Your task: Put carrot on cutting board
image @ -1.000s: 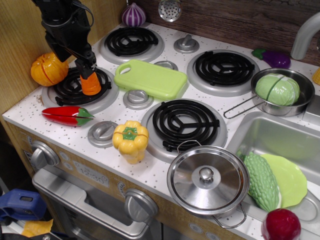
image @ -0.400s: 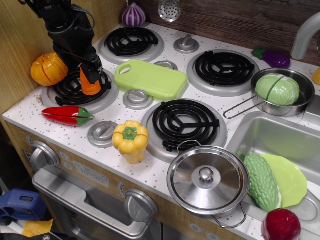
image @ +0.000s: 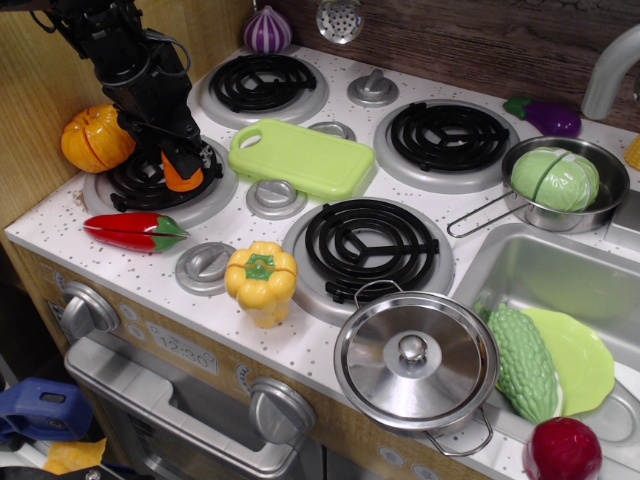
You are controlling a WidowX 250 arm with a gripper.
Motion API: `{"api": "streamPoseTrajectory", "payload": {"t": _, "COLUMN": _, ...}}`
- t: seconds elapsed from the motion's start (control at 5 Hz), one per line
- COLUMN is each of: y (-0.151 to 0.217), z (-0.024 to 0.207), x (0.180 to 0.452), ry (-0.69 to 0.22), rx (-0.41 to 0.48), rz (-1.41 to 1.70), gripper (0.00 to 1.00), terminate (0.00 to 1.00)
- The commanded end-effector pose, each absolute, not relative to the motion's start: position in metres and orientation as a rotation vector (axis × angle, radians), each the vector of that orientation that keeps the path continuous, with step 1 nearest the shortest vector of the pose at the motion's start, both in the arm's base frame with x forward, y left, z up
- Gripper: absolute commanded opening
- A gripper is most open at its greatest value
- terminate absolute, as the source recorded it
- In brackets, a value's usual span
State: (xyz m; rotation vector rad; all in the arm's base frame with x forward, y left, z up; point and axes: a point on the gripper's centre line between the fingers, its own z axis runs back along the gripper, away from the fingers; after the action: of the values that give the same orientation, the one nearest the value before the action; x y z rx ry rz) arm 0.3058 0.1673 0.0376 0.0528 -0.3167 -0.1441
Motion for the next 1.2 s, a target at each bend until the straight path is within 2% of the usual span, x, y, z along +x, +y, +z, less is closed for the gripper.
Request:
{"api": "streamPoseTrajectory", "payload": {"t": 0.0, "y": 0.163, "z": 0.08, "x": 0.32, "ry": -0.368, "rx": 0.164, "rz": -0.155, "gripper": 0.0, "terminate": 0.0}}
{"api": "streamPoseTrajectory", "payload": {"t": 0.2, "y": 0.14, "z": 0.098, "x": 0.333, "ry": -0.426, "rx": 0.248, "rz": -0.168, "gripper": 0.0, "terminate": 0.0}}
{"api": "streamPoseTrajectory", "payload": {"t": 0.6, "y": 0.106, "z": 0.107, "x": 0.369, "ry": -0.486, "rx": 0.263, "rz": -0.295, "gripper": 0.0, "terminate": 0.0}}
{"api": "streamPoseTrajectory", "payload": {"t": 0.8, "y": 0.1, "z": 0.097, "x": 0.386, "ry": -0.536, "rx": 0.204, "rz": -0.364, "gripper": 1.0, "terminate": 0.0}}
{"api": "streamPoseTrajectory", "payload": {"t": 1.0, "y": 0.094, "z": 0.083, "x": 0.395, "ry": -0.568, "rx": 0.161, "rz": -0.378, "gripper": 1.0, "terminate": 0.0}}
